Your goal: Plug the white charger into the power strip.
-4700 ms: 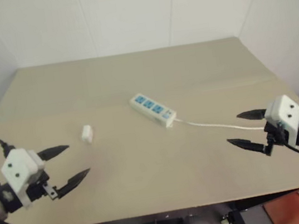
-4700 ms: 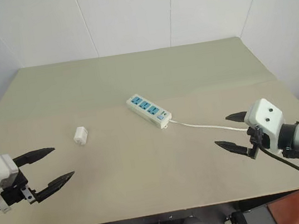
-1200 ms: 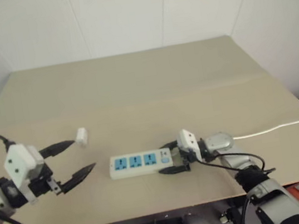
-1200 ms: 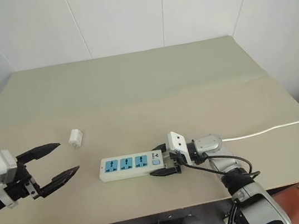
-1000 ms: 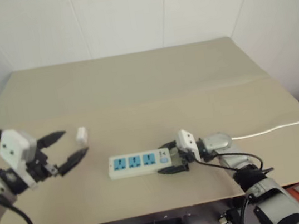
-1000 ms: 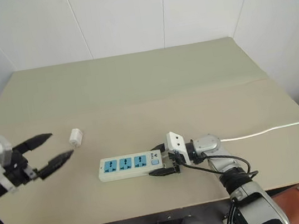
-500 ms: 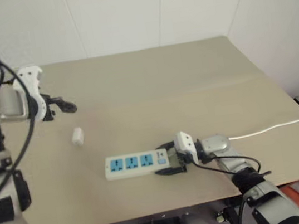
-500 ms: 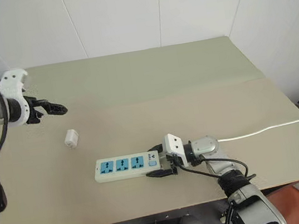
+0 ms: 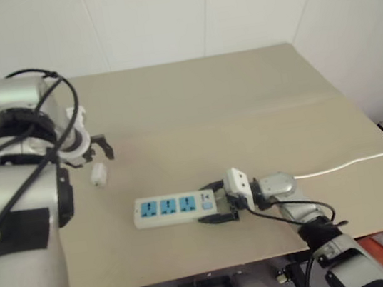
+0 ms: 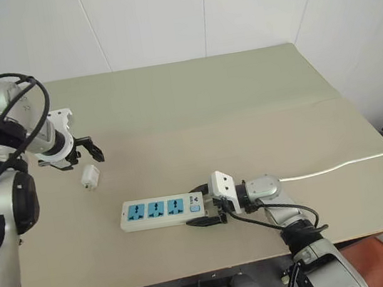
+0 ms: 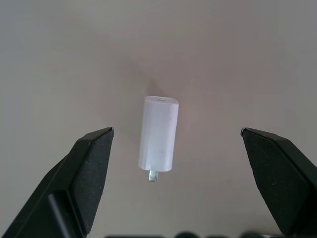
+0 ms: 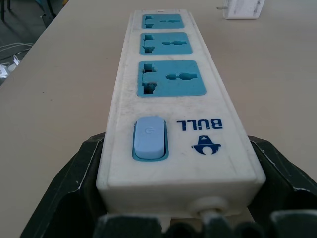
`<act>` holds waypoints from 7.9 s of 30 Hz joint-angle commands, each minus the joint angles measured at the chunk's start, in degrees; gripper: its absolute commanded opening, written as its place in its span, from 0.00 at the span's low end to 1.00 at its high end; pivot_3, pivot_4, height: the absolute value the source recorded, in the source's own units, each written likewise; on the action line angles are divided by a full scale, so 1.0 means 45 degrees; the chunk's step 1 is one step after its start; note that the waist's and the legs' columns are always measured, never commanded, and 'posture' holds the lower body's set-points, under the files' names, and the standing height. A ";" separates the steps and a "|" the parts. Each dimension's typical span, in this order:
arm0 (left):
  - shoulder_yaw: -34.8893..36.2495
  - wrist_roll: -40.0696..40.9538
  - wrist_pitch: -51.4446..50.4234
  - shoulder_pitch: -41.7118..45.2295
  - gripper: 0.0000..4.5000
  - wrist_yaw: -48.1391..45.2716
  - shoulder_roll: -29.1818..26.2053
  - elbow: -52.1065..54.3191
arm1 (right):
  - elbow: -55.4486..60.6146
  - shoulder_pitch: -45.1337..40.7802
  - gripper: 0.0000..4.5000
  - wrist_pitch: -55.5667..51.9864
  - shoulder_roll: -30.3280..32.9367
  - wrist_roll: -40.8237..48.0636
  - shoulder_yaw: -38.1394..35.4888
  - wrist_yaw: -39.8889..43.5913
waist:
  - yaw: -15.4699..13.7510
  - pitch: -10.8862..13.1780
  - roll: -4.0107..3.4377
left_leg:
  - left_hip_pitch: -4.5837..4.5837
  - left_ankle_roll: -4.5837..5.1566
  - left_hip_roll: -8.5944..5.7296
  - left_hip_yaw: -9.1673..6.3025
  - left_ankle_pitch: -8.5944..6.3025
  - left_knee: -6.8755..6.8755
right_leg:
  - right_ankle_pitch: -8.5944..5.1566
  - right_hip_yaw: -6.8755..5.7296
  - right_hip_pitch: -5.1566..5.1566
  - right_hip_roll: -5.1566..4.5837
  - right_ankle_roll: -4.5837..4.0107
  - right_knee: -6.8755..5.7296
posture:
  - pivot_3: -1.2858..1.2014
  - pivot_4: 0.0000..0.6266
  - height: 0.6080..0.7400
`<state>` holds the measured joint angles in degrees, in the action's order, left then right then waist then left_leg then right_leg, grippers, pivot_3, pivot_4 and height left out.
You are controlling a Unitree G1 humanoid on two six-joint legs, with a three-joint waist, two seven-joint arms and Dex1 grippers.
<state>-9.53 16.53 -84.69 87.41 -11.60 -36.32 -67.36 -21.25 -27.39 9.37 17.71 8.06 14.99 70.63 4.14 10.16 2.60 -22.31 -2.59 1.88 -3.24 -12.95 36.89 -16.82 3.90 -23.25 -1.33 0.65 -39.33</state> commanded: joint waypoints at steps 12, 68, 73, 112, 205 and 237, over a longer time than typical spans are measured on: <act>0.1596 -0.1750 0.0991 -0.0700 0.65 -0.0225 0.0457 -0.0786 | 0.0912 0.0654 0.77 -0.0756 -0.0002 0.0089 0.0195 -0.0585 | -0.0027 0.0000 0.0001 | -0.0008 0.0000 -0.0010 0.0001 0.0000 0.0003 | 0.0000 -0.0002 0.0003 -0.0012 0.0001 0.0003 | 0.52 0.24 1.00; -0.7840 -0.3217 0.1950 -0.6472 0.93 -1.3621 -0.6176 1.4412 | 0.1683 0.1290 0.77 -0.1307 0.0100 0.0104 0.0253 -0.1161 | -0.0069 0.0004 -0.0009 | 0.0009 -0.0008 0.0016 0.0002 0.0012 0.0022 | -0.0006 0.0012 0.0034 0.0023 -0.0007 -0.0003 | 0.52 0.24 1.00; -0.9355 -0.3491 0.1570 -0.4867 0.99 -1.4777 -0.6080 1.3516 | 0.1635 0.1280 0.77 -0.1301 0.0121 0.0120 0.0302 -0.1082 | -0.0099 0.0004 -0.0008 | 0.0002 -0.0008 0.0013 0.0000 0.0012 0.0028 | -0.0006 0.0006 0.0035 0.0024 -0.0006 0.0000 | 0.52 0.24 1.00; -1.1890 -0.6285 0.4278 -0.3254 0.99 -1.7133 -0.2751 0.8296 | 0.3266 0.2460 0.77 -0.2255 0.0250 0.0393 0.0326 -0.2001 | -0.0080 0.0004 -0.0008 | -0.0001 0.0002 0.0009 -0.0001 0.0008 0.0038 | -0.0008 0.0009 0.0036 0.0022 -0.0008 0.0000 | 0.52 0.24 1.00; 0.0596 0.1432 1.7235 -1.4900 0.23 -1.4382 0.0886 1.6254 | -0.1231 0.0135 0.77 -0.0333 0.0213 -0.0052 0.0808 0.0876 | -0.0022 -0.0010 -0.0004 | 0.0241 0.0032 0.0018 0.0016 -0.0022 0.0175 | -0.0017 0.0025 0.0301 0.0017 0.0026 -0.0035 | 0.52 0.24 1.00; 0.0347 0.1734 1.6962 -1.5056 0.23 -1.4279 0.0971 1.6105 | -0.1334 0.0154 0.77 -0.0298 0.0220 -0.0126 0.0846 0.0791 | -0.0012 -0.0011 -0.0003 | 0.0254 0.0034 0.0025 0.0019 -0.0020 0.0089 | -0.0037 0.0035 0.0302 0.0020 0.0066 0.0041 | 0.52 0.24 1.00</act>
<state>-8.04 23.21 -7.86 20.03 -75.34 -31.41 3.69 -25.17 -28.26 8.41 18.72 9.64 17.30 74.77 4.08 10.11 2.59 -21.17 -2.43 2.00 -3.15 -13.04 37.28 -16.99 4.06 -21.90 -1.24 0.94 -39.14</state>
